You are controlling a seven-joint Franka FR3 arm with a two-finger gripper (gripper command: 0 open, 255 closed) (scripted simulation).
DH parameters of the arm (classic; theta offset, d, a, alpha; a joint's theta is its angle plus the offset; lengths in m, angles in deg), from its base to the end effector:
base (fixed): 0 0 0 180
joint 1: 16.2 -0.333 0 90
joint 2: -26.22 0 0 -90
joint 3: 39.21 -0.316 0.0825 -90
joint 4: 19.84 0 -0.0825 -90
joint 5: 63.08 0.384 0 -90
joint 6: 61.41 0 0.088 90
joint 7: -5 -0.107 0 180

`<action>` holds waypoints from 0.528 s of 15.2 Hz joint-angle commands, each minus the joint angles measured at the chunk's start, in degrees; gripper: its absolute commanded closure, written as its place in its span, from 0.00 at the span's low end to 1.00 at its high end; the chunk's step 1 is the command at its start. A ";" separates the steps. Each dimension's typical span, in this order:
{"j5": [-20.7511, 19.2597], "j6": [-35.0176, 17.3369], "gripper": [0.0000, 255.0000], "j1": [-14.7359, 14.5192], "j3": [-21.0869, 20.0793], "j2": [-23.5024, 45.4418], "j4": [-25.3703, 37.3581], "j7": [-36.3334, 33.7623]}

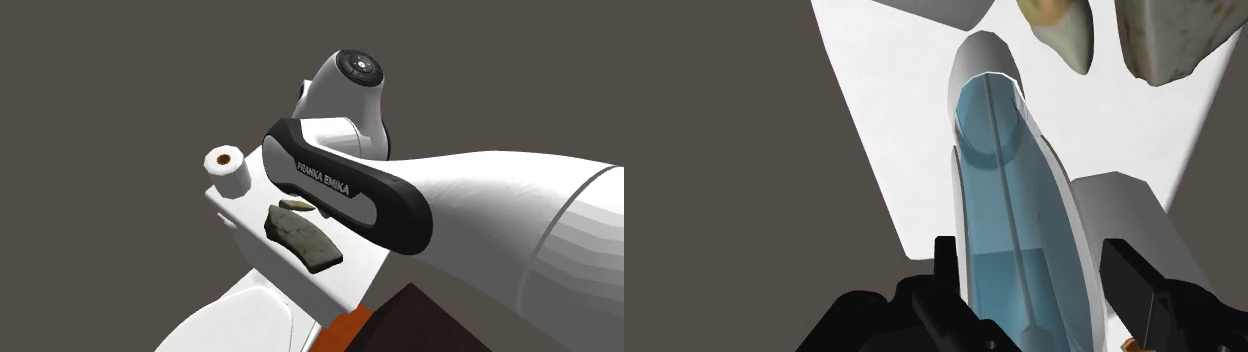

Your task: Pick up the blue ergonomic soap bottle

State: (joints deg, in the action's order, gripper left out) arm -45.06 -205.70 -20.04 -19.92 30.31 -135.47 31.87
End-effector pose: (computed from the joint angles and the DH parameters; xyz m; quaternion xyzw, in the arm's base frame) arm 0.5814 -0.1599 0.4649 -0.9713 0.0051 -0.2369 0.0212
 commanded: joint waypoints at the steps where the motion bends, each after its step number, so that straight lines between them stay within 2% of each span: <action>1: -0.01 0.00 1.00 -0.02 -0.02 0.03 -0.10 0.00; 8: -2.12 4.11 1.00 -0.09 0.24 -1.33 2.93 -2.06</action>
State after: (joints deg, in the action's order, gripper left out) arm -46.90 -202.43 -20.17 -19.74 29.09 -133.32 30.07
